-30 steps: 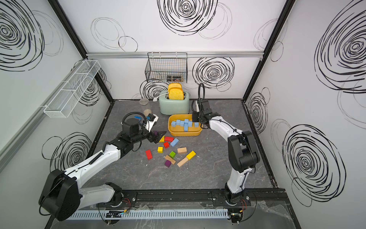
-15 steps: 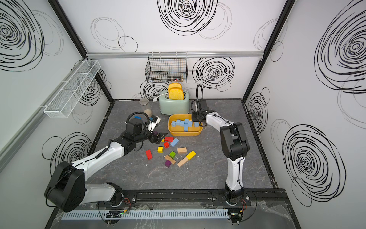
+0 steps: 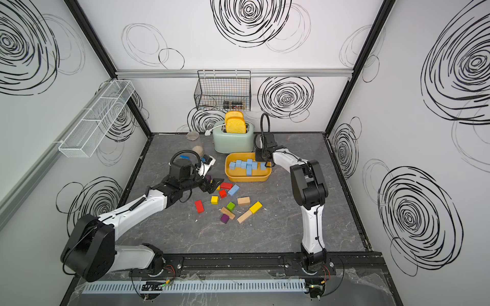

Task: Pick out the blue building blocks
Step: Place the building block in the storage box.

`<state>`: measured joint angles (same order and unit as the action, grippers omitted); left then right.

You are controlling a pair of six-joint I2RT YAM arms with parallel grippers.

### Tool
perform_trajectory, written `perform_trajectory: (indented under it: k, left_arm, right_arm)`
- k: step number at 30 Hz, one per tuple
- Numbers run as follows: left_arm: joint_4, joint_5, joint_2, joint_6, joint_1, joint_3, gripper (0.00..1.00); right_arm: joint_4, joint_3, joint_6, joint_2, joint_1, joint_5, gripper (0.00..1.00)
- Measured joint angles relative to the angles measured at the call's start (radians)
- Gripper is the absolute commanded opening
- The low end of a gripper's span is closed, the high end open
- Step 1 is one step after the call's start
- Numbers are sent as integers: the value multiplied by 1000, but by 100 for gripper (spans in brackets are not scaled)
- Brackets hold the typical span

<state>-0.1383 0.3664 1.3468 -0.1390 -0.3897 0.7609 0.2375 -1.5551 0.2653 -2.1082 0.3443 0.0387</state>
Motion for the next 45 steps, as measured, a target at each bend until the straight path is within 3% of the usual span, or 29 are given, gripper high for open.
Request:
perform_trajectory:
  k: [9,25,34,40,45]
  left_arm:
    - [1,0,13,-1,0,0,96]
    - [11,-9,13,-3,-1,0,96]
    - [29,-26,-12,-3,-18,0,96]
    - [78,-47,-24,8,-37,43,96]
    - [93,-82,-37,19,-62,81,96]
  right_arm:
    - [0,-3,0,-27,0,2,14]
    - [6,-5,13,-39,0,14,46]
    - [24,-4,19,-24,2,23,53]
    - [20,32,28,76,2,32,68]
    - [-22,132,28,230,2,69,90]
